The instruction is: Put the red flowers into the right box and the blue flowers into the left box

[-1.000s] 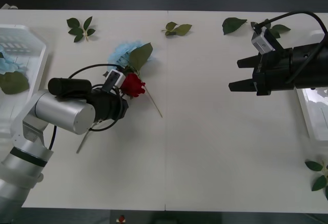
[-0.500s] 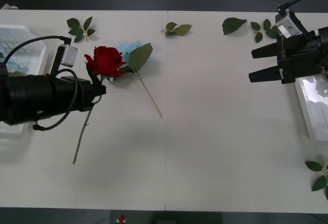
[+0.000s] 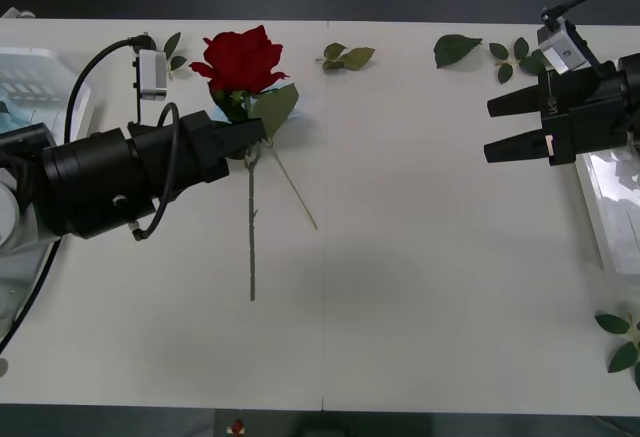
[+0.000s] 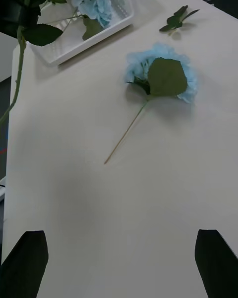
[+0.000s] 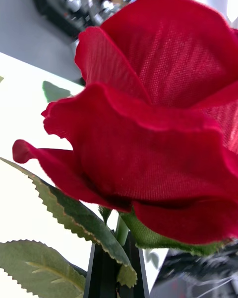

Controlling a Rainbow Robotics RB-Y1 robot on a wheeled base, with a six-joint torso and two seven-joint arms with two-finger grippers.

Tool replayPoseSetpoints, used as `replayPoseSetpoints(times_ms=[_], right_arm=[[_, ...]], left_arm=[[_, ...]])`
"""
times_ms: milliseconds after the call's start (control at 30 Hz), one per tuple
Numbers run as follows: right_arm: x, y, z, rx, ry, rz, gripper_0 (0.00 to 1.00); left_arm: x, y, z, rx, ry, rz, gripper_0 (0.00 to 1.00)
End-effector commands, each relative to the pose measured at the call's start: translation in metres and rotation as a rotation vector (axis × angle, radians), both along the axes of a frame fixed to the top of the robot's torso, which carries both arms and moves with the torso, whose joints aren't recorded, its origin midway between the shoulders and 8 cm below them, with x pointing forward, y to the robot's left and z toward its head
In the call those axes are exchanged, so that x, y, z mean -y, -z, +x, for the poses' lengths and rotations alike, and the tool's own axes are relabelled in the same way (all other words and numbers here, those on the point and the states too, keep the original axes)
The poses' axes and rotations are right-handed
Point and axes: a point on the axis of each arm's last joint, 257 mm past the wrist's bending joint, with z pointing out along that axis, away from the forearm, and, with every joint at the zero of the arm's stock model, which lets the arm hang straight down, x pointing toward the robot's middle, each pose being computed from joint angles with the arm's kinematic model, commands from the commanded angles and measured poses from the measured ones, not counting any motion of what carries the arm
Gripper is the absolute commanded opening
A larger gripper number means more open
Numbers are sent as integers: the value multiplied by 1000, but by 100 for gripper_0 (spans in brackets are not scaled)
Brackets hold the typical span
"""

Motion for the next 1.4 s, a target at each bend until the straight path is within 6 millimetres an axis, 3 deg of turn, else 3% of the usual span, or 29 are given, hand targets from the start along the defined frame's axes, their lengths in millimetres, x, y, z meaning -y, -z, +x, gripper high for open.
replayPoseSetpoints(times_ms=[33, 333, 433, 600, 833, 1167, 1400], right_arm=[[-23, 9, -17, -42, -36, 88, 86], [-37, 46, -61, -169, -19, 247, 86], [-49, 50, -75, -188, -21, 305, 86], [-70, 53, -82, -197, -17, 391, 86], [-99, 55, -63, -122, 18, 435, 86], [-139, 60, -50, -55, 36, 459, 86], [-166, 55, -43, -12, 45, 492, 86]], left_arm=[[36, -39, 9, 85, 8, -113, 0], [78, -47, 29, 80, -40, -202, 0], [86, -47, 32, 82, -55, -201, 0], [97, -52, 34, 80, -68, -220, 0], [97, -43, 39, 85, -94, -177, 0], [97, -29, 45, 86, -124, -109, 0], [110, -26, 38, 67, -94, -111, 0]])
